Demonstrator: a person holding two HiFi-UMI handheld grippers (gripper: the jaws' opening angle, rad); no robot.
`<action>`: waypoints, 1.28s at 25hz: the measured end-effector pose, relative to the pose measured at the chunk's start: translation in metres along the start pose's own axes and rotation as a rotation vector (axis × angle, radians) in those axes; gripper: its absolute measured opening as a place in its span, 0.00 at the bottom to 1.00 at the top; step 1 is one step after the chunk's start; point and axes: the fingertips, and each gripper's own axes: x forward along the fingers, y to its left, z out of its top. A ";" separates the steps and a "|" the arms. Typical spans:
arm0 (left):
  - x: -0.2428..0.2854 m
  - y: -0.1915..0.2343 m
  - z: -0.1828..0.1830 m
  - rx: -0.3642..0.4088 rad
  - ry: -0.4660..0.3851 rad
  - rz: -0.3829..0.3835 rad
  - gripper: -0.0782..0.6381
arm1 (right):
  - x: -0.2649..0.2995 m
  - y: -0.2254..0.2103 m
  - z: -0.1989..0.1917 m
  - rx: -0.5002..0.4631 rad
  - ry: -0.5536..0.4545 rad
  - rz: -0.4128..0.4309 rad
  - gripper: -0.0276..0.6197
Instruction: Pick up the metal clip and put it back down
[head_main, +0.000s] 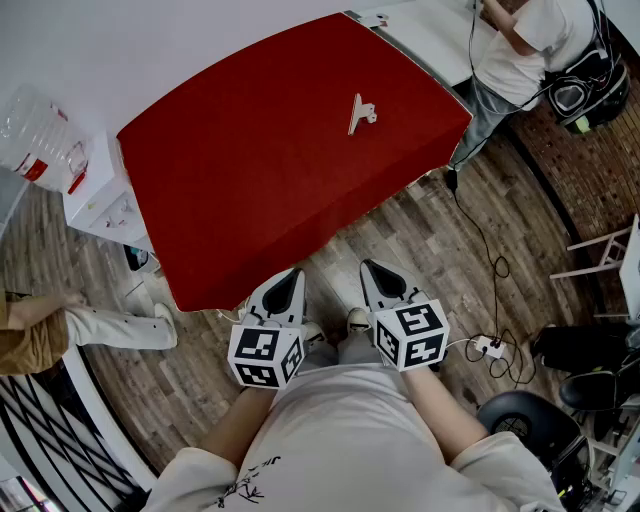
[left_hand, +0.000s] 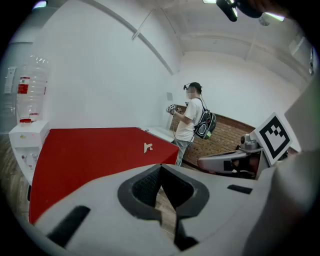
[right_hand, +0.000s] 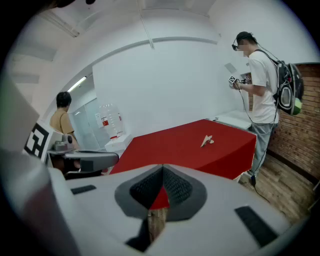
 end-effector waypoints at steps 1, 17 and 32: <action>0.000 0.002 0.001 0.001 0.000 -0.002 0.12 | 0.000 0.000 0.000 0.004 -0.001 -0.007 0.05; 0.102 0.045 0.050 -0.025 -0.021 0.032 0.12 | 0.084 -0.075 0.052 0.002 -0.005 -0.006 0.05; 0.248 0.063 0.122 -0.049 -0.002 0.077 0.12 | 0.178 -0.193 0.135 0.005 0.030 0.028 0.05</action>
